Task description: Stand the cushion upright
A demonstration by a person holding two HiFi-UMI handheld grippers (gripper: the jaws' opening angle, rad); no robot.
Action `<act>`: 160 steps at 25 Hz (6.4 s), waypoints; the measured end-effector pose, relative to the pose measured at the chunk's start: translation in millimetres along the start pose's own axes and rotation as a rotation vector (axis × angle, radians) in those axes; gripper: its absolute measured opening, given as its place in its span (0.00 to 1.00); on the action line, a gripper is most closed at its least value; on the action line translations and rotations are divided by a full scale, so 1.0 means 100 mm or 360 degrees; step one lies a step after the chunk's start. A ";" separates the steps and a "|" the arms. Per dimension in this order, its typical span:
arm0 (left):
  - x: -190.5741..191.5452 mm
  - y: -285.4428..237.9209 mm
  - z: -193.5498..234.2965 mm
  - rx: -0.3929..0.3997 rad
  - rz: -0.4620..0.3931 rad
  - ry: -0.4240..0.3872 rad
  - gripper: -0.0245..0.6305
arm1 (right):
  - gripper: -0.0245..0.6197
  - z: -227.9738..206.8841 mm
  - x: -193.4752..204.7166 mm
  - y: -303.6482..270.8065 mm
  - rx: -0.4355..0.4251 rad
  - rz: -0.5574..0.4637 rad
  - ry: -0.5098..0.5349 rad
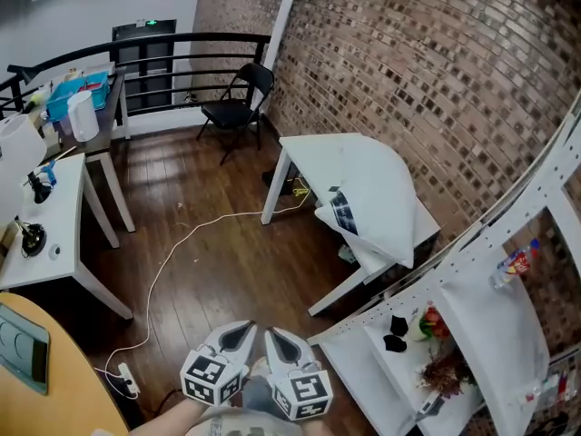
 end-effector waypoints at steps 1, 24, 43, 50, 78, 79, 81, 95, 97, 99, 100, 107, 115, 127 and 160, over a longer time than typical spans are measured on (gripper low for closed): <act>0.00 -0.05 0.03 -0.0011 0.0009 -0.0002 0.04 | 0.04 -0.05 0.01 -0.04 -0.0002 -0.0003 -0.0012; -0.75 -2.54 0.38 0.0042 0.0076 -0.0166 0.04 | 0.04 -2.23 -0.64 -1.28 0.0068 -0.0182 -0.0039; -1.01 -3.88 0.28 0.0319 0.0102 -0.0181 0.04 | 0.04 -3.38 -0.91 -1.48 0.0360 -0.0276 -0.0073; -1.39 -4.66 0.48 0.0459 0.0121 -0.0145 0.04 | 0.04 -4.06 -1.27 -1.71 0.0596 -0.0266 -0.0062; -1.91 -7.38 1.26 0.0709 0.0723 0.0329 0.39 | 0.23 -6.73 -1.96 -1.71 0.0916 0.0237 -0.0418; -1.91 -7.43 1.28 0.0716 0.0748 0.0356 0.42 | 0.25 -6.83 -1.93 -1.70 0.0884 0.0242 -0.0482; -1.89 -7.53 1.30 0.0727 0.0802 0.0410 0.47 | 0.29 -7.04 -1.87 -1.68 0.0833 0.0254 -0.0582; -1.81 -7.97 1.33 0.0688 0.0974 0.0623 0.59 | 0.48 -8.27 -1.17 -1.73 0.0454 0.0550 -0.1001; -1.80 -8.00 1.33 0.0701 0.0990 0.0640 0.60 | 0.54 -8.34 -1.08 -1.78 0.0385 0.0546 -0.1076; -1.78 -8.04 1.32 0.0715 0.1014 0.0641 0.61 | 0.58 -8.40 -1.02 -1.80 0.0308 0.0519 -0.1175; -1.78 -8.05 1.32 0.0720 0.1025 0.0646 0.62 | 0.60 -8.43 -0.98 -1.81 0.0264 0.0510 -0.1229; -1.63 -8.19 1.32 0.0712 0.1098 0.0674 0.62 | 0.64 -8.56 -0.71 -2.00 -0.0012 0.0571 -0.1517; -1.53 -8.35 1.25 0.0786 0.1091 0.0554 0.33 | 0.38 -8.49 -0.68 -2.27 -0.0015 0.0682 -0.1376; -2.01 -8.26 1.25 0.0811 0.0924 0.0330 0.13 | 0.13 -8.02 -1.26 -2.17 0.0526 0.0623 -0.0990; -3.58 -9.09 0.41 0.1252 -0.0196 -0.0415 0.14 | 0.12 -7.38 -2.51 -1.82 0.1835 -0.0525 0.0033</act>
Point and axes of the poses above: the fingertips, and each gripper's own axes: y backward along the fingers, z to its left, x out of its underside, the point moved 9 cm from there along y, backward along the fingers
